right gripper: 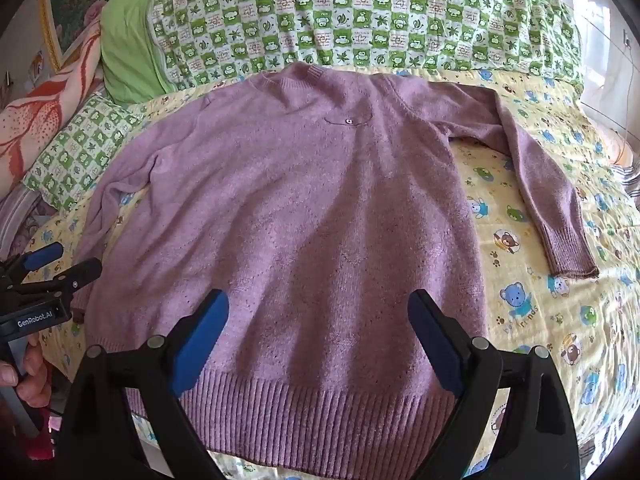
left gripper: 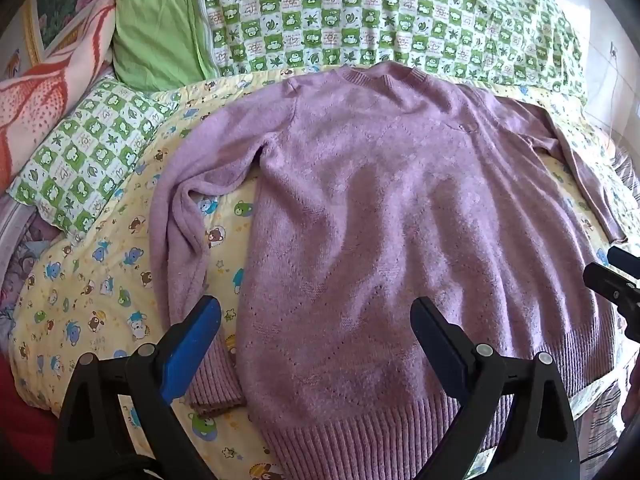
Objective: Fold small clothes
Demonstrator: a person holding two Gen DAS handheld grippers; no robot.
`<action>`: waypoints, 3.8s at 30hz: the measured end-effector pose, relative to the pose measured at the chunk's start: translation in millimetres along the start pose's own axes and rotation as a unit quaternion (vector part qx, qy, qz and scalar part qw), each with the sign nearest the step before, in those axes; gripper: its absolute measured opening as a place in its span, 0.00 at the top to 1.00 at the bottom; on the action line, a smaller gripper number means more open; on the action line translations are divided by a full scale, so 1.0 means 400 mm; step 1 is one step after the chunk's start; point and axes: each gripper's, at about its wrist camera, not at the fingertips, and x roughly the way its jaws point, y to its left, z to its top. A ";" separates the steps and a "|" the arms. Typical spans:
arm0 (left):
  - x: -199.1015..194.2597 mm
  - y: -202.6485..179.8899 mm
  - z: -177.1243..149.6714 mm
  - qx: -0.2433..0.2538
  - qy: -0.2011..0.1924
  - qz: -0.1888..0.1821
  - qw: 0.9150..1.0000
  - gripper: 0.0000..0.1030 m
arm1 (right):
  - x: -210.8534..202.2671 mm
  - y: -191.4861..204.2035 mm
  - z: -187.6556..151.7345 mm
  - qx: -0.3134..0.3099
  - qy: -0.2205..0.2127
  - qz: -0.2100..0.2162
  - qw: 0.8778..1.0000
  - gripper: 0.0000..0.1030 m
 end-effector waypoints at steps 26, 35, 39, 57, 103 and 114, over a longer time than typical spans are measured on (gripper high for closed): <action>0.024 0.012 0.005 -0.009 -0.006 -0.001 1.000 0.07 | 0.011 0.008 0.003 0.003 0.003 0.003 1.000 0.11; 0.037 0.011 0.012 0.002 0.012 0.014 1.000 0.06 | 0.020 0.014 0.007 0.005 0.006 0.003 1.000 0.11; 0.040 0.011 0.017 0.007 0.012 0.023 1.000 0.07 | 0.022 0.014 0.009 0.005 0.007 0.004 1.000 0.11; 0.065 0.016 0.035 0.000 0.012 0.030 0.999 0.06 | 0.039 0.020 0.023 0.000 0.016 0.009 1.000 0.11; 0.348 -0.057 0.378 -0.023 0.035 0.013 0.999 0.07 | 0.180 -0.551 0.161 0.119 0.102 -0.140 0.978 0.84; 0.381 -0.015 0.389 -0.071 0.053 -0.019 0.996 0.06 | 0.177 -0.294 0.441 0.153 0.025 0.115 0.981 0.96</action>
